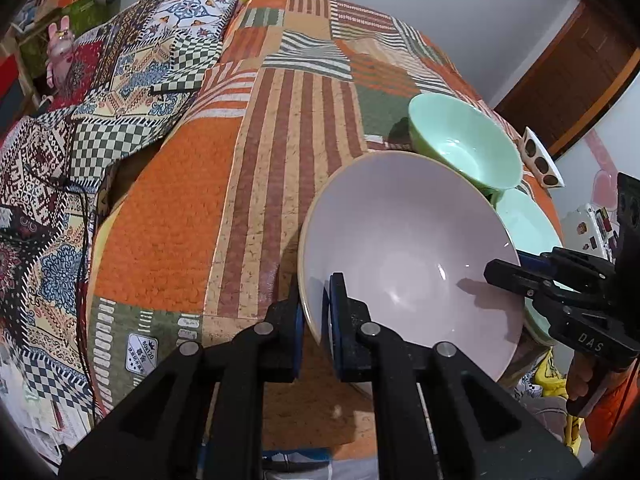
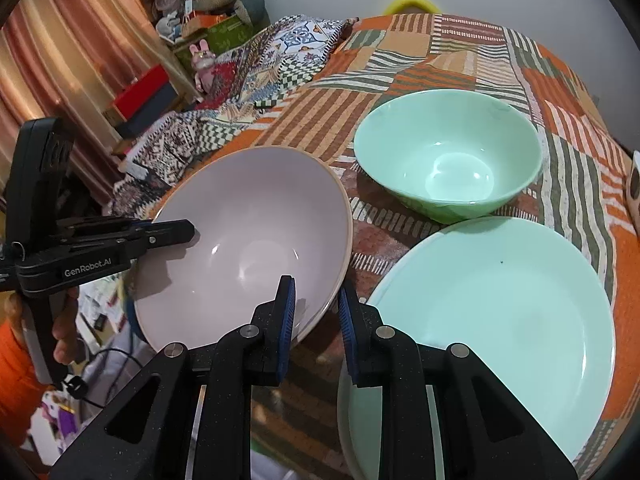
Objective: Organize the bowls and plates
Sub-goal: 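Lift the pink bowl with both tools and set it beside the plate stack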
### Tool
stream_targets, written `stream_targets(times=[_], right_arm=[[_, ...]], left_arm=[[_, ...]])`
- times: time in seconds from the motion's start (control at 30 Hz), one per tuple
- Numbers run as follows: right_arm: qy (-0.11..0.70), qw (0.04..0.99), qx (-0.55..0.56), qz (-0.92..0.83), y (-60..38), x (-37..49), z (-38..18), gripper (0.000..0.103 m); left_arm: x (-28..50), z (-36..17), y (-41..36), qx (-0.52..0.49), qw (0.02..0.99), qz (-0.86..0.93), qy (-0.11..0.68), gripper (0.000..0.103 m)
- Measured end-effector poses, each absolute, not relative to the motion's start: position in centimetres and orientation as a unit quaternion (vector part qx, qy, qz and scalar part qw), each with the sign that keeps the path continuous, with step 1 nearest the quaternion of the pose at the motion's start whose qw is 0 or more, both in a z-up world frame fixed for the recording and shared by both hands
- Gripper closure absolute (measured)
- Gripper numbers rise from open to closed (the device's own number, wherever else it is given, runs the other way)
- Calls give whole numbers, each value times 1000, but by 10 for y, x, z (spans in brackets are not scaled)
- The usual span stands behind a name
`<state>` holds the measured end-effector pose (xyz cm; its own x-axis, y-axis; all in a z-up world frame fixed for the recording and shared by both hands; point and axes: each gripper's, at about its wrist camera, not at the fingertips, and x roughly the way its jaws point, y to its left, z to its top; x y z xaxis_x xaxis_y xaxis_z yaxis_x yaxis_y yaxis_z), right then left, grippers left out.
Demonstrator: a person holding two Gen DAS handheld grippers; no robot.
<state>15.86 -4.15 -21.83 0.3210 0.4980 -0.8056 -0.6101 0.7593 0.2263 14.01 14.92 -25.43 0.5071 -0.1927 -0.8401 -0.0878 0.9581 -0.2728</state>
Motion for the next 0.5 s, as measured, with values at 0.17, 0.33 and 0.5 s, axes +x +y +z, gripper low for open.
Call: stream_targets(times=[0.17, 0.33, 0.5], right_arm=[[475, 810, -61, 340, -40, 165, -220, 83], [478, 811, -71, 330, -34, 164, -221, 80], [478, 811, -74, 330, -38, 163, -218, 80]], left_arm=[[139, -258, 148, -139, 856, -37, 497, 93], [138, -259, 144, -127, 857, -36, 498, 90], [137, -257, 148, -142, 855, -35, 498, 90]])
